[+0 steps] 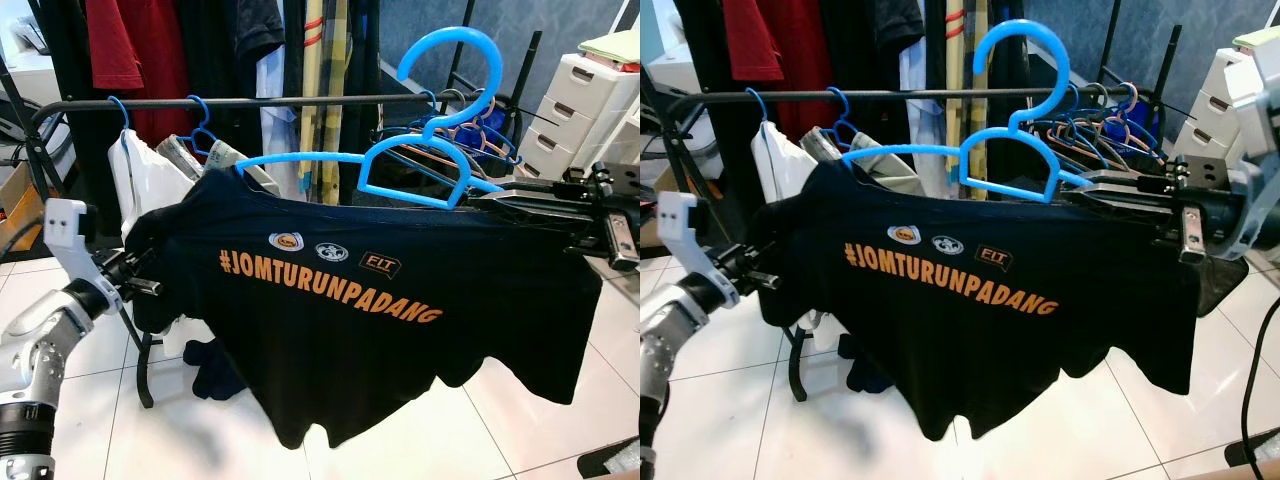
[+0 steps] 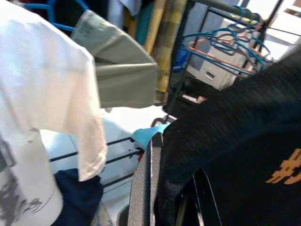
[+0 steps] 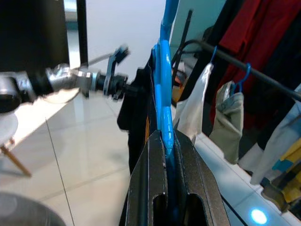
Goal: Hang hanger
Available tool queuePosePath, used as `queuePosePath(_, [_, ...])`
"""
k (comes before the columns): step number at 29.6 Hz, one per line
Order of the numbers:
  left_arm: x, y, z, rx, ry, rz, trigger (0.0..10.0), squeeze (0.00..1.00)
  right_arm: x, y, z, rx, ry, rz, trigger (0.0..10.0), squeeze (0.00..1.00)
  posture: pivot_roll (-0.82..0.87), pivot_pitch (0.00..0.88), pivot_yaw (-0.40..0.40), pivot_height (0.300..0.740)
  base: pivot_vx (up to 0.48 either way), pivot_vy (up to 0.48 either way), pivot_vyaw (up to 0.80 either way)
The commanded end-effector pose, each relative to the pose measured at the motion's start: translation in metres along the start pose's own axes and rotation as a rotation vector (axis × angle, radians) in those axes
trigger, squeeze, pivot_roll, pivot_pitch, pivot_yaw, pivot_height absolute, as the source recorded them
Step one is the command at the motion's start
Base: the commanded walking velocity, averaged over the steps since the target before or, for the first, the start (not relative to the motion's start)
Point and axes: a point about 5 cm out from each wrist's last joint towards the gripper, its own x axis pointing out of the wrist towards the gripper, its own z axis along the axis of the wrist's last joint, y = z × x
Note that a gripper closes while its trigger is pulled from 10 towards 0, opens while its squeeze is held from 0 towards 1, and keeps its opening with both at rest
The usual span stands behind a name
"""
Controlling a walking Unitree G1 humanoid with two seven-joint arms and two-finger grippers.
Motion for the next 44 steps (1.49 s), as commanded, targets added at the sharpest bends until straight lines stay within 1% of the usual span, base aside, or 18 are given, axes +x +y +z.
queuePosePath(1, [-0.010,0.007,-0.025,-0.043,0.107,0.094,2.9,0.00,-0.014,-0.001,0.029,-0.084,-0.151,-0.035,0.0,0.00,-0.12,0.000,0.007,0.740,0.000,0.000,0.00])
queuePosePath(3, [-0.003,-0.020,-0.027,-0.057,0.117,-0.069,2.8,0.00,-0.014,-0.005,0.031,-0.076,-0.194,-0.063,0.0,0.00,-0.12,0.000,0.008,0.740,0.000,0.000,0.00])
queuePosePath(5, [-0.003,-0.020,-0.027,-0.057,0.117,-0.069,2.8,0.00,-0.014,-0.005,0.031,-0.076,-0.194,-0.063,0.0,0.00,-0.12,0.000,0.008,0.740,0.000,0.000,0.00])
queuePosePath(6, [-0.002,-0.031,-0.028,-0.049,0.130,-0.140,2.9,0.00,-0.014,-0.006,0.031,-0.074,-0.200,-0.075,0.0,0.00,-0.12,0.000,0.010,0.740,0.000,0.000,0.00])
queuePosePath(7, [-0.003,-0.043,-0.026,-0.032,0.130,-0.237,4.2,0.00,-0.011,-0.008,0.023,-0.074,-0.149,-0.092,0.0,0.00,-0.12,0.000,0.012,0.740,0.000,0.000,0.00])
queuePosePath(9, [-0.005,-0.053,-0.023,-0.022,0.121,-0.304,4.7,0.00,-0.009,-0.009,0.016,-0.066,-0.101,-0.099,0.0,0.00,-0.12,0.000,0.012,0.740,0.000,0.000,0.00])
queuePosePath(10, [-0.008,-0.062,-0.017,-0.021,0.094,-0.385,7.5,0.00,-0.007,-0.008,0.007,-0.061,-0.051,-0.100,0.0,0.00,-0.12,0.000,0.013,0.740,0.000,0.000,0.00])
queuePosePath(11, [-0.008,-0.062,-0.017,-0.021,0.094,-0.385,7.5,0.00,-0.007,-0.008,0.007,-0.061,-0.051,-0.100,0.0,0.00,-0.12,0.000,0.013,0.740,0.000,0.000,0.00])
queuePosePath(12, [-0.011,-0.071,-0.010,-0.006,0.062,-0.464,10.0,0.00,-0.004,-0.007,0.001,-0.053,-0.020,-0.092,0.0,0.00,-0.12,0.000,0.015,0.740,0.000,0.000,0.00])
queuePosePath(14, [-0.011,-0.071,-0.010,-0.006,0.062,-0.464,10.0,0.00,-0.004,-0.007,0.001,-0.053,-0.020,-0.092,0.0,0.00,-0.12,0.000,0.015,0.740,0.000,0.000,0.00])
queuePosePath(15, [-0.015,-0.077,-0.005,0.007,0.048,-0.526,10.0,0.00,-0.002,-0.005,-0.003,-0.046,-0.004,-0.078,0.0,0.00,-0.12,0.000,0.015,0.740,0.000,0.000,0.00])
queuePosePath(16, [-0.019,-0.080,0.000,-0.001,0.042,-0.580,10.0,1.00,0.001,-0.003,-0.006,-0.039,0.008,-0.062,0.0,0.00,-0.12,0.000,0.015,0.740,0.000,0.000,0.00])
queuePosePath(25, [-0.029,-0.074,0.016,0.037,0.030,-0.624,10.0,1.00,0.007,0.003,-0.013,-0.016,0.045,-0.005,0.0,0.00,-0.12,0.000,0.012,0.740,0.000,0.000,0.00])
queuePosePath(27, [-0.040,-0.060,0.034,0.107,0.009,-0.628,10.0,1.00,0.009,0.009,-0.019,0.007,0.087,0.062,0.0,0.00,-0.12,0.000,0.010,0.740,0.000,0.000,0.00])
queuePosePath(30, [-0.049,-0.054,0.047,0.150,-0.002,-0.647,10.0,1.00,0.010,0.013,-0.023,0.022,0.117,0.102,0.0,0.00,-0.12,0.000,0.007,0.740,0.000,0.000,0.00])
queuePosePath(35, [-0.057,-0.050,0.050,0.218,0.071,-0.664,10.0,1.00,0.011,0.013,-0.024,0.022,0.118,0.106,0.0,0.00,-0.12,0.000,0.006,0.740,0.000,0.000,0.00])
queuePosePath(39, [-0.056,-0.041,0.048,0.273,0.109,-0.599,10.0,1.00,0.011,0.013,-0.023,0.021,0.114,0.109,0.0,0.00,-0.12,0.000,0.006,0.740,0.000,0.000,0.00])
queuePosePath(44, [-0.046,-0.050,0.058,0.269,-0.011,-0.596,10.0,1.00,0.020,0.022,-0.025,0.046,0.110,0.189,0.0,0.00,-0.13,0.000,0.009,0.740,0.000,0.000,0.00])
